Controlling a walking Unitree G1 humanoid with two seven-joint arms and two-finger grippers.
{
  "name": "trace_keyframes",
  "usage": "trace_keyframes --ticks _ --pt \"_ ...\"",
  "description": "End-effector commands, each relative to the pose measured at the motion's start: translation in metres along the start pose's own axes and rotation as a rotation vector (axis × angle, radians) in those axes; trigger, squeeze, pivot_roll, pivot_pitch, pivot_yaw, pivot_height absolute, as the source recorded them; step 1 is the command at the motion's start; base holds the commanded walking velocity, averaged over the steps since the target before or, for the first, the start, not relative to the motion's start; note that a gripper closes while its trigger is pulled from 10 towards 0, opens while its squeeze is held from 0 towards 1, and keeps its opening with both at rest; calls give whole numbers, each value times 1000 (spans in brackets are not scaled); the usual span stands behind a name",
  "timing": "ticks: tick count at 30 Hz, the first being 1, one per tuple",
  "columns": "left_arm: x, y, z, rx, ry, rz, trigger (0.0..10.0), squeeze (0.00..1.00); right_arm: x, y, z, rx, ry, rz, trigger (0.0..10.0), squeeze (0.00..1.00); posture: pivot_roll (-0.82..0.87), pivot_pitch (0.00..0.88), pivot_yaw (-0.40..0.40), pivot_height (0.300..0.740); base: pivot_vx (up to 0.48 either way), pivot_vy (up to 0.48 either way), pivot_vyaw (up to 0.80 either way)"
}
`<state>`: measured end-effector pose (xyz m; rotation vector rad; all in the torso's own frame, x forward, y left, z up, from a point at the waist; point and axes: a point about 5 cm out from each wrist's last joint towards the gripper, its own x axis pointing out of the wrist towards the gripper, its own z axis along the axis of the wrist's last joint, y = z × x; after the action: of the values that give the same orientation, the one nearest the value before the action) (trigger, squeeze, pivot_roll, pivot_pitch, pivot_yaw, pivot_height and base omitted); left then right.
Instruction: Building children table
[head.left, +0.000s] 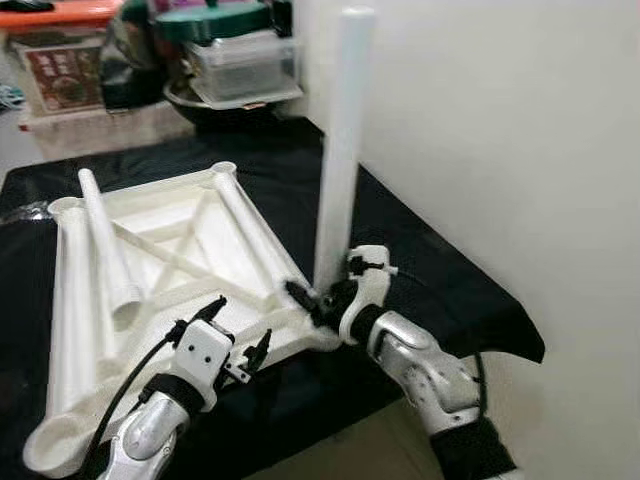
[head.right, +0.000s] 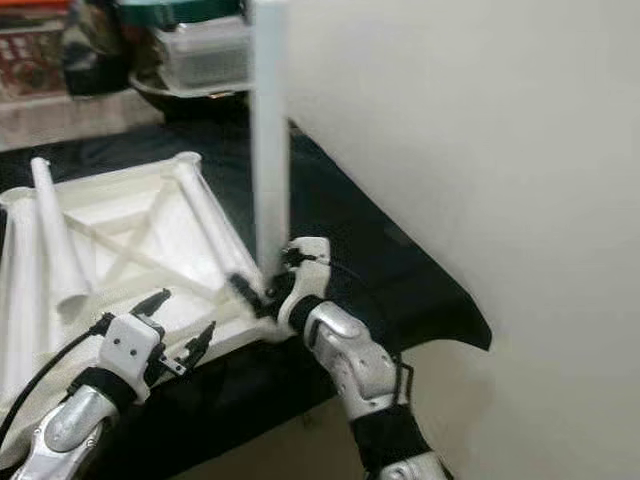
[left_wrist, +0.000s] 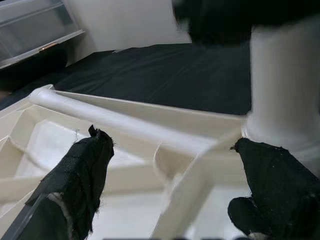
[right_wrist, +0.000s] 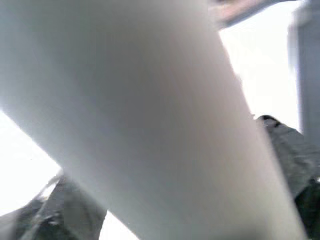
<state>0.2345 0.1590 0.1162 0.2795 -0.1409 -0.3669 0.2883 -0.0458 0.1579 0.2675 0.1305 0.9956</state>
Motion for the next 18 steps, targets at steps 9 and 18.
trace_keyframes --ticks 9,18 --pt "-6 -2 -4 1 21 2 10000 0 5 -1 -15 -80 76 33 0 0 93 0 -40 740 0 0 0" --pt "-6 -3 -5 2 27 0 10000 0 -16 -72 -33 -20 156 -744 0 0 92 0 -40 740 0 0 0"
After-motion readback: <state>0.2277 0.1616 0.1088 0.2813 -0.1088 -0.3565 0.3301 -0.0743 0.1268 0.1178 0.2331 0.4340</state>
